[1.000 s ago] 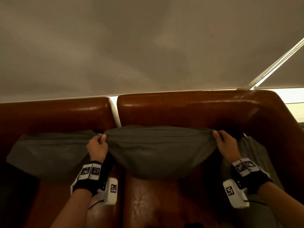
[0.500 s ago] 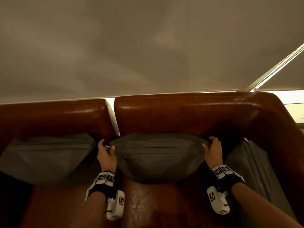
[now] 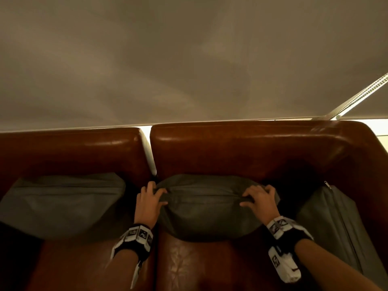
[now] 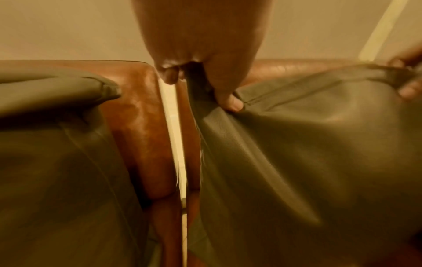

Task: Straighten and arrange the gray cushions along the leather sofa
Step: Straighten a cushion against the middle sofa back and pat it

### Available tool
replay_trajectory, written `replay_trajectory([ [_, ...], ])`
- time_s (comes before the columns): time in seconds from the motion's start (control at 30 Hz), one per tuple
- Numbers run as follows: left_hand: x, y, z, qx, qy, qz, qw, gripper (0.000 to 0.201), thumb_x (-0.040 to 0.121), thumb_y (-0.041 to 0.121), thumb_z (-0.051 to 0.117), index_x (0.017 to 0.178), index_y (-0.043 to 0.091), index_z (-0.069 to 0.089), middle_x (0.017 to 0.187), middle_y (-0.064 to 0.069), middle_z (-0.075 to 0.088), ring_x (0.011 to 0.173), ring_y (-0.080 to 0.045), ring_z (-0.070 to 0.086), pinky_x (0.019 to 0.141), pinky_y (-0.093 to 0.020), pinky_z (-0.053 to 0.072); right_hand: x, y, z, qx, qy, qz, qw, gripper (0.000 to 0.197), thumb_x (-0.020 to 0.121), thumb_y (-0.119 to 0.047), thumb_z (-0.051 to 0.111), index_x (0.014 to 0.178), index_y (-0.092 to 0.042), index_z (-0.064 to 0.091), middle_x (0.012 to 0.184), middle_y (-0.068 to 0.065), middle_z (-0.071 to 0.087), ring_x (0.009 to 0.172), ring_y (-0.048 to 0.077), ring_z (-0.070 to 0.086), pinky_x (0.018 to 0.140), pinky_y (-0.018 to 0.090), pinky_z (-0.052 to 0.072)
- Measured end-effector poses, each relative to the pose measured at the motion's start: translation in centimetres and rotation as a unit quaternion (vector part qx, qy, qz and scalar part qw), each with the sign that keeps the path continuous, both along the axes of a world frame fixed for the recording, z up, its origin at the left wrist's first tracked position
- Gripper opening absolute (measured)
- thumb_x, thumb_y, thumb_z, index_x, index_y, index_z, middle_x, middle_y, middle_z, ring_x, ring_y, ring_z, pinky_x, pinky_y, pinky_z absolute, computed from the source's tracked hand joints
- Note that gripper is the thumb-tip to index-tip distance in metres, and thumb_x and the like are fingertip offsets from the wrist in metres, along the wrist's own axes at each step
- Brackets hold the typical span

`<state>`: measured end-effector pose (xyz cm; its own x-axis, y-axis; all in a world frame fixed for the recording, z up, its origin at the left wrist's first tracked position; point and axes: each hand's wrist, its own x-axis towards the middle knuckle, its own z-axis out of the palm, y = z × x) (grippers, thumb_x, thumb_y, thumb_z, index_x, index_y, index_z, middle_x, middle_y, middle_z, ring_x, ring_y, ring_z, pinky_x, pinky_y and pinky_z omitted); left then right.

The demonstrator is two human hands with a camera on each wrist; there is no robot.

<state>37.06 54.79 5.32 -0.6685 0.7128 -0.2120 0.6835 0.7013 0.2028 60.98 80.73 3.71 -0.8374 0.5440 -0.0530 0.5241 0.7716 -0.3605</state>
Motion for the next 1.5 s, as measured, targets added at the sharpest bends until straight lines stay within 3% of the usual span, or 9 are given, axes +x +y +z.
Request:
replay_trajectory([
  [0.17, -0.1, -1.6, 3.2, 0.217, 0.002, 0.048, 0.975, 0.005, 0.082, 0.021, 0.064, 0.087, 0.020, 0.067, 0.137, -0.008, 0.047, 0.130, -0.038, 0.035, 0.103, -0.064, 0.022, 1.0, 3.0, 4.9, -0.010, 0.109, 0.038, 0.993, 0.033, 0.066, -0.047, 0.062, 0.070, -0.015, 0.063, 0.074, -0.002, 0.067, 0.076, 0.014, 0.062, 0.087, 0.027, 0.024],
  [0.3, 0.7, -0.8, 5.8, 0.263, -0.015, 0.037, 0.964, 0.022, 0.080, 0.001, 0.064, 0.085, 0.021, 0.059, 0.114, 0.007, 0.061, 0.127, -0.014, 0.041, 0.113, -0.060, -0.006, 1.5, 3.0, 6.4, 0.031, 0.148, 0.050, 0.987, 0.031, 0.071, -0.042, 0.063, 0.078, -0.012, 0.068, 0.095, -0.005, 0.064, 0.095, 0.012, 0.053, 0.092, 0.037, 0.034],
  [0.4, 1.3, -0.5, 7.4, 0.238, -0.001, 0.033, 0.971, 0.028, 0.078, -0.005, 0.060, 0.084, 0.022, 0.057, 0.090, 0.003, 0.060, 0.100, -0.020, 0.058, 0.116, -0.047, 0.005, 1.9, 2.5, 7.9, 0.007, 0.158, 0.062, 0.985, 0.026, 0.068, -0.030, 0.073, 0.074, -0.005, 0.067, 0.082, 0.008, 0.064, 0.084, 0.019, 0.054, 0.073, 0.040, 0.046],
  [0.5, 1.7, -1.1, 7.9, 0.277, -0.020, 0.042, 0.960, 0.029, 0.081, 0.004, 0.063, 0.097, 0.028, 0.057, 0.091, 0.011, 0.054, 0.093, -0.016, 0.052, 0.098, -0.032, 0.022, 3.3, 1.1, 8.3, 0.006, 0.189, 0.007, 0.982, 0.022, 0.063, -0.012, 0.081, 0.072, -0.003, 0.063, 0.075, 0.008, 0.059, 0.072, 0.022, 0.056, 0.066, 0.035, 0.048],
  [0.6, 1.8, -0.9, 8.0, 0.208, -0.021, 0.012, 0.978, 0.027, 0.083, 0.013, 0.064, 0.106, 0.027, 0.067, 0.086, 0.008, 0.055, 0.092, -0.018, 0.049, 0.094, -0.044, 0.028, 3.9, 0.5, 8.1, -0.012, 0.142, 0.004, 0.990, 0.028, 0.062, -0.017, 0.083, 0.067, -0.008, 0.057, 0.070, 0.001, 0.052, 0.065, 0.021, 0.054, 0.063, 0.041, 0.047],
  [0.8, 1.8, -1.4, 6.5, 0.106, -0.002, 0.058, 0.993, 0.014, 0.084, 0.018, 0.064, 0.096, 0.022, 0.070, 0.097, 0.003, 0.065, 0.104, -0.024, 0.055, 0.105, -0.069, 0.015, 3.4, 0.0, 6.9, 0.043, 0.097, 0.040, 0.994, 0.029, 0.070, -0.040, 0.064, 0.068, -0.015, 0.052, 0.069, -0.001, 0.052, 0.072, 0.020, 0.055, 0.070, 0.026, 0.020],
  [1.03, 3.0, -1.0, 4.5, 0.061, 0.040, 0.047, 0.996, 0.016, 0.076, 0.012, 0.072, 0.089, 0.022, 0.071, 0.087, 0.002, 0.067, 0.093, -0.028, 0.059, 0.096, -0.077, 0.020, 2.9, 1.7, 6.1, 0.026, 0.051, 0.032, 0.998, 0.025, 0.071, -0.035, 0.069, 0.069, -0.018, 0.051, 0.070, -0.007, 0.046, 0.071, 0.024, 0.057, 0.064, 0.026, 0.011],
  [1.33, 1.4, 2.1, 4.4, 0.016, 0.028, 0.025, 0.999, 0.015, 0.084, 0.025, 0.064, 0.099, 0.026, 0.068, 0.097, 0.005, 0.066, 0.106, -0.023, 0.054, 0.101, -0.074, 0.008, 2.3, 4.2, 5.7, -0.053, 0.010, -0.009, 0.999, 0.029, 0.070, -0.021, 0.077, 0.070, -0.017, 0.048, 0.073, -0.001, 0.053, 0.071, 0.020, 0.053, 0.071, 0.033, 0.035],
  [1.5, 0.5, 5.6, 3.5, -0.125, 0.011, -0.048, 0.991, 0.040, 0.089, 0.016, 0.049, 0.128, 0.025, 0.048, 0.139, 0.005, 0.045, 0.132, -0.015, 0.035, 0.100, -0.077, -0.007, -0.8, 4.6, 3.5, -0.132, -0.143, -0.031, 0.980, 0.022, 0.080, -0.024, 0.068, 0.083, -0.013, 0.048, 0.087, 0.009, 0.064, 0.086, 0.028, 0.060, 0.074, 0.037, 0.047],
])
